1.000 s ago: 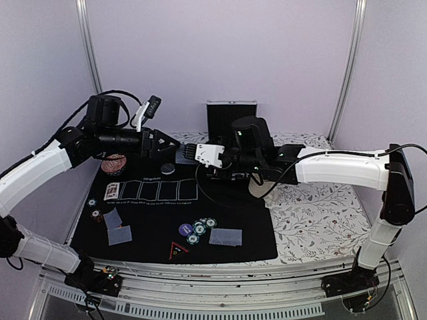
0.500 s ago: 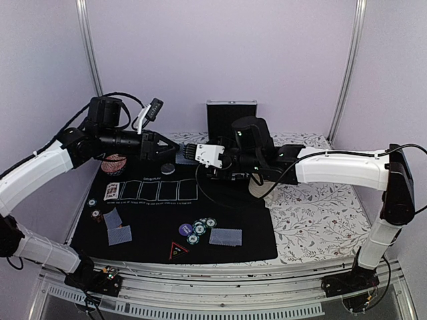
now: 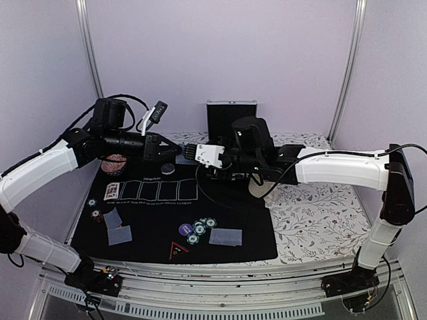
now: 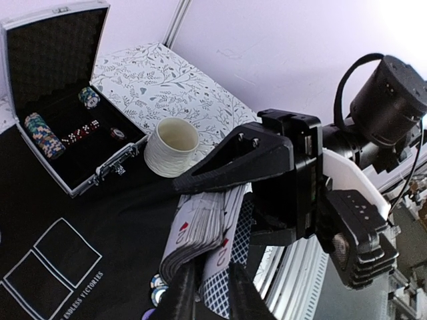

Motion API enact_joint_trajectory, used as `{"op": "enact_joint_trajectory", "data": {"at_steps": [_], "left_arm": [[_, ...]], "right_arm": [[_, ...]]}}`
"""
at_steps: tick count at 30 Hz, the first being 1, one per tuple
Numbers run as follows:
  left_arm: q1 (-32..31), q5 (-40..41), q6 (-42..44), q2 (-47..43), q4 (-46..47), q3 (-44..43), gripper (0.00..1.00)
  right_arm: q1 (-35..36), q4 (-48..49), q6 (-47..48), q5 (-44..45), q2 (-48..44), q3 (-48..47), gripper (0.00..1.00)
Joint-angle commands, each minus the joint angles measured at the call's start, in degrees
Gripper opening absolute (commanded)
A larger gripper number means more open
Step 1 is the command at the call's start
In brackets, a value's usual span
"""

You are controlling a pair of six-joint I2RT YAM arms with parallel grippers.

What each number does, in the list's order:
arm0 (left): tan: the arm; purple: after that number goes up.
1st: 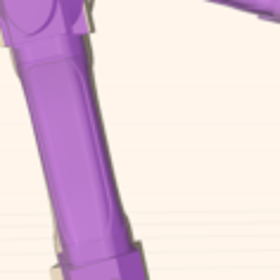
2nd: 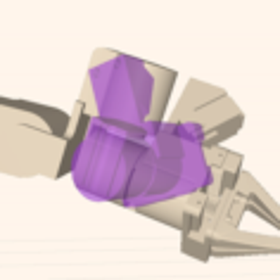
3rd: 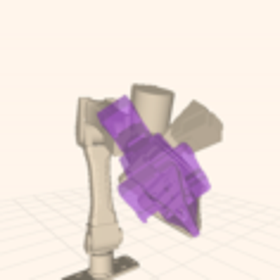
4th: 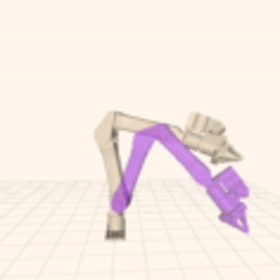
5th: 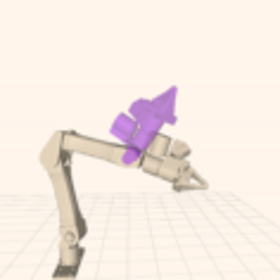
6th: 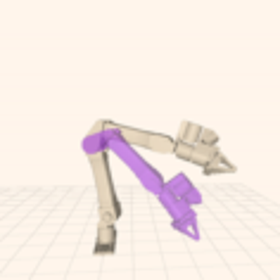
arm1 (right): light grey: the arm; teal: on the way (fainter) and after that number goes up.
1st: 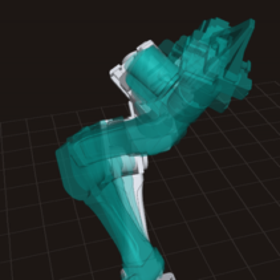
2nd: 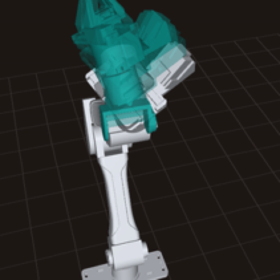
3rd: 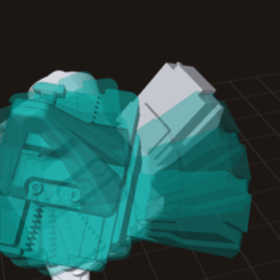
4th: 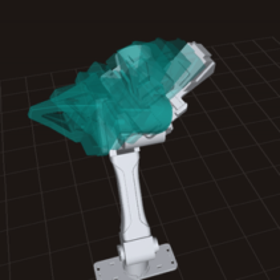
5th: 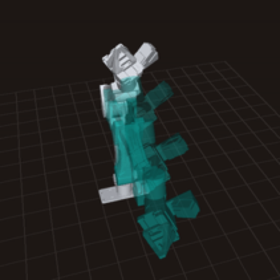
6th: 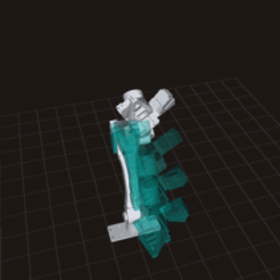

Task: Distribute texas hold em gaming equipment

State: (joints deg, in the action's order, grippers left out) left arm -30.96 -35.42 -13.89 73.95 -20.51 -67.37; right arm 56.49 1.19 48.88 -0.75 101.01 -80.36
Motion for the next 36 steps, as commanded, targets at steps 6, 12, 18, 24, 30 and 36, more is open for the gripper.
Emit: {"op": "enact_joint_trajectory", "data": {"at_steps": [6, 12, 18, 24, 30, 36], "left_arm": [[0.1, -0.8, 0.7, -0.8, 0.5, 0.2, 0.00], [0.6, 0.3, 2.0, -3.0, 0.0, 0.5, 0.00], [2.1, 0.1, 2.3, -4.0, -0.3, 0.4, 0.00], [5.8, 6.0, 6.4, -5.3, -5.5, -1.7, 0.00], [5.8, 41.7, 22.9, -6.4, -10.0, 0.1, 0.00], [1.7, 67.1, 53.1, -7.8, 8.9, 21.6, 0.00]], "right_arm": [[-0.5, 0.7, -1.0, -1.0, -1.0, 0.8, 0.41], [-1.4, 0.9, -1.7, -1.0, -1.6, 2.4, 0.41], [-2.5, 1.0, -2.5, -1.3, -2.5, 4.0, 0.41], [-3.8, 1.1, -3.7, -1.2, -3.6, 6.3, 0.41], [-4.2, 0.9, -3.9, -1.2, -4.9, 8.0, 0.41], [-4.2, 0.9, -3.6, -1.8, -5.5, 8.6, 0.41]]}}
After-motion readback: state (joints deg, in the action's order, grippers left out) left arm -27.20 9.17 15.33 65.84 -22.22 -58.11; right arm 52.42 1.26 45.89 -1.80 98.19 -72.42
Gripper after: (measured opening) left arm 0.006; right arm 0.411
